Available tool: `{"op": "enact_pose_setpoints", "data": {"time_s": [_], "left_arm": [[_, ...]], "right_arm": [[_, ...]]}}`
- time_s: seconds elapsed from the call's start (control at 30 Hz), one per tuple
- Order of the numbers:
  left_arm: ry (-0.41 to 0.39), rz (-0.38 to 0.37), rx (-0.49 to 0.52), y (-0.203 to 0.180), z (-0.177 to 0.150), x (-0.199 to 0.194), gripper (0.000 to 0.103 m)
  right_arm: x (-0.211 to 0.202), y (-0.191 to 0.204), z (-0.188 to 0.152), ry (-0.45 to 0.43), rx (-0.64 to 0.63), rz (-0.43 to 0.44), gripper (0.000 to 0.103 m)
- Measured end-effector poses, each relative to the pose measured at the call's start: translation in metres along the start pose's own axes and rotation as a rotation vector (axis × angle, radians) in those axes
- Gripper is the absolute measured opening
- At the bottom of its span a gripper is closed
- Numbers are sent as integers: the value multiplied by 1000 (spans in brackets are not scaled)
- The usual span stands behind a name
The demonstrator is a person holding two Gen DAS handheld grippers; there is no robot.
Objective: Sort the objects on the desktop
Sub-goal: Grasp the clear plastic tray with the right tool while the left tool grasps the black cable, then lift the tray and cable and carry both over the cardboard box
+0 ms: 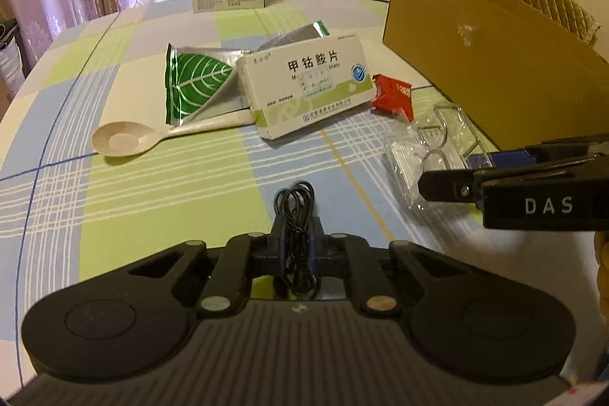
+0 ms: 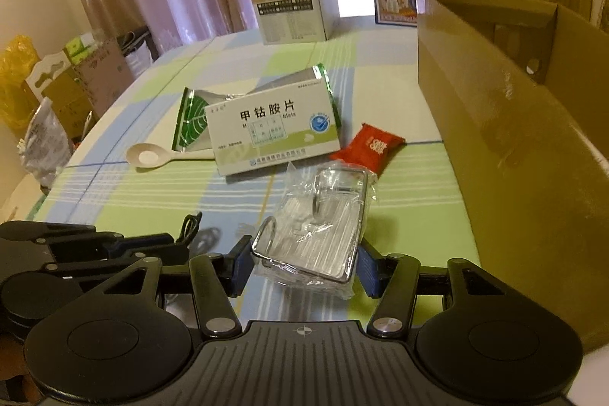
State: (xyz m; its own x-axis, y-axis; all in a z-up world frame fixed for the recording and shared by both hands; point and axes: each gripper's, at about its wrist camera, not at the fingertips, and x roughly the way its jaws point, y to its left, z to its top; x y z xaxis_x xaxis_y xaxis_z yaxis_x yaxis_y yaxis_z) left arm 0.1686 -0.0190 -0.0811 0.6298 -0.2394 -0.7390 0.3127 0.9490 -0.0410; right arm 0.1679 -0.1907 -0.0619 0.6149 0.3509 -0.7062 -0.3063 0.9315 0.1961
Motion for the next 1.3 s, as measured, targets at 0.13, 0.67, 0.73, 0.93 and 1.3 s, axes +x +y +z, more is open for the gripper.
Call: {"op": "enact_pose_setpoints", "data": {"time_s": [0.13, 0.67, 0.73, 0.93, 1.3], "left_arm": [[6, 2, 16, -6, -1, -3, 8], [29, 15, 34, -5, -2, 14, 16], [32, 14, 23, -3, 0, 14, 11], [-3, 10, -44, 3, 2, 0, 10], [-83, -9, -121, -5, 11, -42, 10]], "right_arm": [[-3, -6, -1, 3, 25, -7, 53], [7, -4, 0, 23, 39, 10, 53], [6, -3, 0, 16, 37, 12, 53], [-2, -4, 0, -25, 32, 14, 53], [-54, 10, 10, -137, -37, 26, 53]]}}
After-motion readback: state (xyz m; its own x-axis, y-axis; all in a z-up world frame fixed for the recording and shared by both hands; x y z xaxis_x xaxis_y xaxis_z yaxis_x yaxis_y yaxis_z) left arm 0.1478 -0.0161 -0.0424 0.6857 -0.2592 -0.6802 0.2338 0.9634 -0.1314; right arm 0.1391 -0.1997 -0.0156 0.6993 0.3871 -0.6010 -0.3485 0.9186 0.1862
